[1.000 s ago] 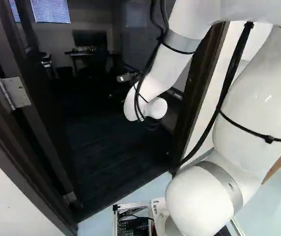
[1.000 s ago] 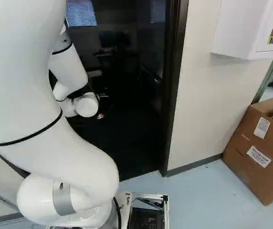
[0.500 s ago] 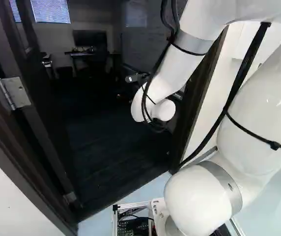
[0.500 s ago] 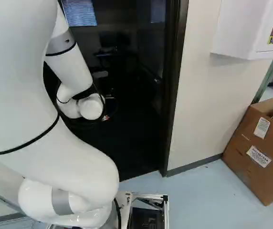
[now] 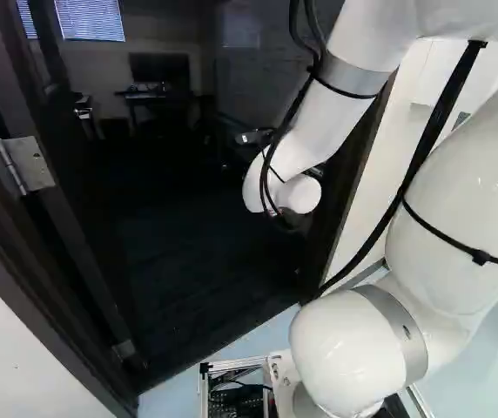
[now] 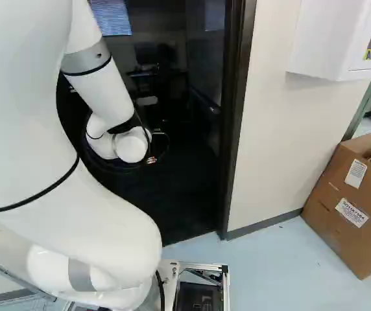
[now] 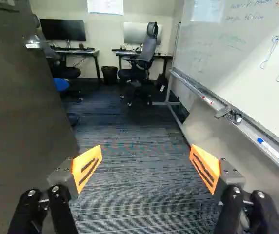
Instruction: Open the door and move inside
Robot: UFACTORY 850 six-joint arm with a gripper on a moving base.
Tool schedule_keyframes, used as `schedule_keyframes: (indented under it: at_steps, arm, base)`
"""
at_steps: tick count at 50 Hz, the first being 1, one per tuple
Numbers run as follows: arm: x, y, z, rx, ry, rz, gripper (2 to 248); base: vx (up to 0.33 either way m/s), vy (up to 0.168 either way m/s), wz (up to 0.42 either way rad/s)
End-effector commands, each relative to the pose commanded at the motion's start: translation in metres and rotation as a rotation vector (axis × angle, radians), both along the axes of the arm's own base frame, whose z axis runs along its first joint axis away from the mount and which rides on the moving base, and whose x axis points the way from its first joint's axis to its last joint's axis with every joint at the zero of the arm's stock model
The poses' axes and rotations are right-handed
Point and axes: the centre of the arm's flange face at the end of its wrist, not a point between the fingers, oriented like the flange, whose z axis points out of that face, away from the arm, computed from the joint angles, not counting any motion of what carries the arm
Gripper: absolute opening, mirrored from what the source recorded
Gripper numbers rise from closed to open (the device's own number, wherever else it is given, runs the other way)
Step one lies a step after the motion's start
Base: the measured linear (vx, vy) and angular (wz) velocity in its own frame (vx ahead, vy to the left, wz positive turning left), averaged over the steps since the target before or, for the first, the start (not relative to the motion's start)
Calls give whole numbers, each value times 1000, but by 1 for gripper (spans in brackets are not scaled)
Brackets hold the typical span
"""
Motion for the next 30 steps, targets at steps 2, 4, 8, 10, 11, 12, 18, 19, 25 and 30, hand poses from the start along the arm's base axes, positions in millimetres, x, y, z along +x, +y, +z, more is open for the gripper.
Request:
schedule_keyframes:
  at_steps: [2,4,8,10,11,12,18,19,25,30]
  arm:
    - [1,-3,0,0,0,-7,247]
    - [1,-5,0,0,0,-14,247]
    - [2,-11,0,0,0,-29,247]
    - [3,-14,0,0,0,-36,247]
    - [3,-15,0,0,0,-40,247]
    - [4,-16,0,0,0,-43,247]
    - [6,-21,0,0,0,-56,247]
    - [6,-21,0,0,0,-57,247]
    - [7,-22,0,0,0,-60,247]
    - [7,-22,0,0,0,-60,247]
  base:
    - [0,0,0]
    - [0,0,0]
    - [0,0,0]
    - [0,0,0]
    - [0,0,0]
    - [0,0,0]
    - [0,0,0]
    - [0,0,0]
    - [0,0,0]
    - [0,0,0]
